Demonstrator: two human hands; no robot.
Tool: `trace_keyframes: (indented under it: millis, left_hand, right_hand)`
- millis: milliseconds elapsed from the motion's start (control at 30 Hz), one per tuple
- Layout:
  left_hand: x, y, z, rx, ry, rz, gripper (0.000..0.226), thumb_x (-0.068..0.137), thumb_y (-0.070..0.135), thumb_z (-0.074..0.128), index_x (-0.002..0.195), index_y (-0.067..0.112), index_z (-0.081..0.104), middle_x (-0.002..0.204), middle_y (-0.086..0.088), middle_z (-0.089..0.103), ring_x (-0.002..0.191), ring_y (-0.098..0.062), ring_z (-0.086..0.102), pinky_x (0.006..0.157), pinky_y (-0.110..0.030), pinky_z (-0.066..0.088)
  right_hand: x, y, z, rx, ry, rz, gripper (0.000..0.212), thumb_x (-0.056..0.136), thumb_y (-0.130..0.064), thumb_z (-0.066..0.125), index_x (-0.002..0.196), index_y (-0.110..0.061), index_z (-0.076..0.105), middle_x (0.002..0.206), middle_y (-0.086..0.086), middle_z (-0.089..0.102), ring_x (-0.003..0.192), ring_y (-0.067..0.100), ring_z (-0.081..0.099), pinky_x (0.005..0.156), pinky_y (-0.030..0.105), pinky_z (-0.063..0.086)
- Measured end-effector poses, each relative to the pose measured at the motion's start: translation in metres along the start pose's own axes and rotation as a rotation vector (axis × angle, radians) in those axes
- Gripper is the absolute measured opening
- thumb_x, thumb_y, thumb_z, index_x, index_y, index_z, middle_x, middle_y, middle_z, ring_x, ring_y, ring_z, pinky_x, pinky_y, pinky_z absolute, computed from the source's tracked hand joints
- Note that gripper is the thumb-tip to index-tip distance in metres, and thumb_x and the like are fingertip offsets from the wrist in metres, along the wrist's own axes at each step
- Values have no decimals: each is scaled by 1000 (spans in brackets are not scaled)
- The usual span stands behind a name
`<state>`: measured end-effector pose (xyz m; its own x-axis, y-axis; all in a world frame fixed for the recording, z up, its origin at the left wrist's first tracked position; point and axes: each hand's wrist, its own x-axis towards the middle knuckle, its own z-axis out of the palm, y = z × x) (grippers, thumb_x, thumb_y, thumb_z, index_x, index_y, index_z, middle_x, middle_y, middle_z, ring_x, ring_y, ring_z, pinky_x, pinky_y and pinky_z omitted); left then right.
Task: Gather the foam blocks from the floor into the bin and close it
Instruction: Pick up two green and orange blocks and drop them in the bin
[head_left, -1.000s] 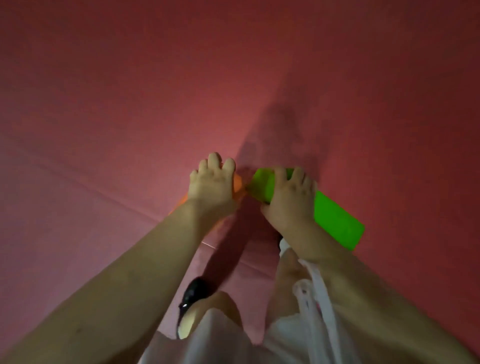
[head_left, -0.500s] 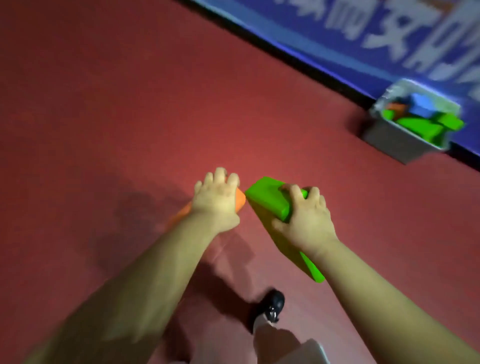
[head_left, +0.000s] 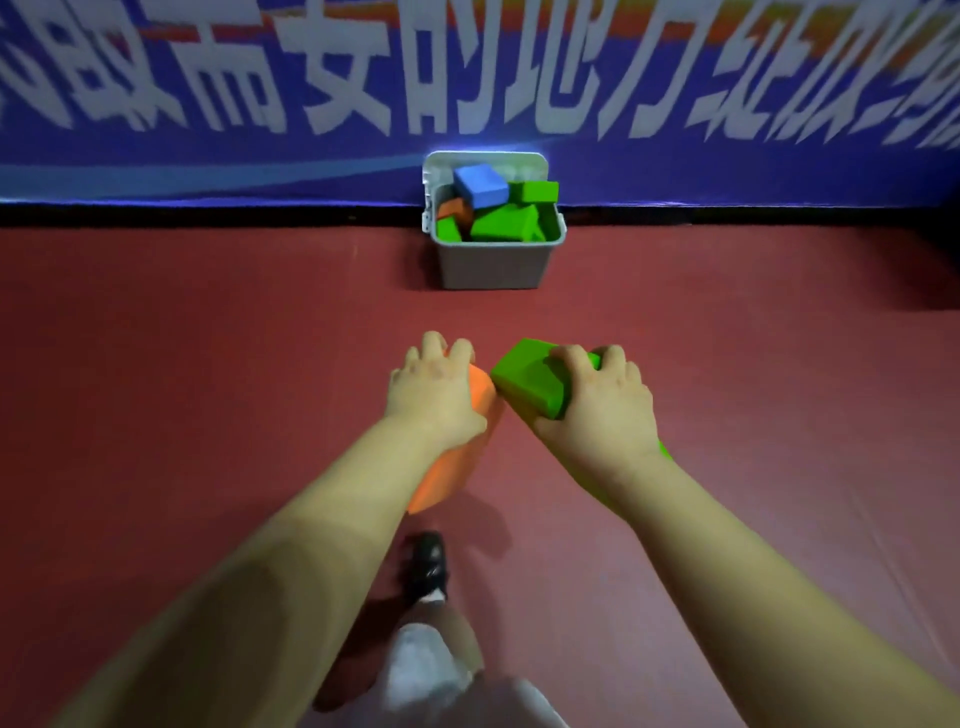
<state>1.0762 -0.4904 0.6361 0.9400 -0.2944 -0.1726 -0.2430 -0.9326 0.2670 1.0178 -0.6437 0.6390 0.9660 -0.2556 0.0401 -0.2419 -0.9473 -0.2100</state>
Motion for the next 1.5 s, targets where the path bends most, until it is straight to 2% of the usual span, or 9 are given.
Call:
trace_keyframes:
  millis: [233,467,767,900,1000,1133,1300,1400,1500]
  left_hand:
    - [265,12,-33,71,-10,58,62,70,32,71,124,21,43,129,-7,36,118,-30,43,94,-41,41]
    - [492,47,-76,126,-2,81,64,73,32,71,128,20,40,132,-7,35,120,-29,41,95,-40,40]
    - [802,39,-61,180,55,-62,62,74,35,69,126,19,40,131,-7,35,121,-28,41,94,-38,41]
    - [920,26,-47,227,138,-82,61,76,29,68,129,19,40,132,-8,35,120,-29,41,94,-39,40]
    - [996,8,-16,264,227,-87,59,75,24,68,127,19,41,133,-8,35,118,-30,42,93,-41,42]
    - [1085,-25,64,275,396,-58,59,74,22,70,127,19,43,138,-7,34,120,-30,41,93,-38,37]
    - [1158,-62,188,241,716,111,55,45,13,83,98,15,65,117,-12,62,97,-35,62,79,-40,51]
    - [1175,-71,258,158,597,247,63,46,18,84,106,14,65,120,-14,61,95,-34,65,79,-38,54]
    - [1172,-72,295,5,460,326,66,57,15,78,120,10,59,126,-14,58,95,-34,67,78,-38,55]
  right_hand:
    - [254,19,13,95,-109,74,70,70,-47,69,130,-26,40,121,10,41,113,35,45,88,40,44]
    - [481,52,8,92,-72,85,69,69,-44,69,130,-26,40,117,9,41,109,34,47,84,39,44]
    - [808,90,98,119,-103,-102,71,70,-44,70,132,-28,40,122,9,41,114,31,46,90,38,43]
    - [923,92,144,93,15,-194,74,67,-31,73,134,-21,44,120,15,45,107,37,48,89,39,42]
    - [993,92,197,52,58,-231,72,71,-26,71,136,-22,40,127,14,40,110,35,45,92,39,39]
    - [1068,100,300,109,248,-293,70,62,-16,78,126,-15,52,125,21,47,106,41,50,92,44,42]
    - [1111,123,435,207,422,-311,71,53,-16,82,120,-11,58,124,25,51,110,45,51,96,48,43]
    - [1114,138,495,226,318,-314,70,60,-34,74,124,-15,55,123,18,53,115,39,49,100,53,40]
    - [1119,145,517,229,275,-323,83,61,-32,70,137,-14,44,123,14,54,117,34,49,102,55,36]
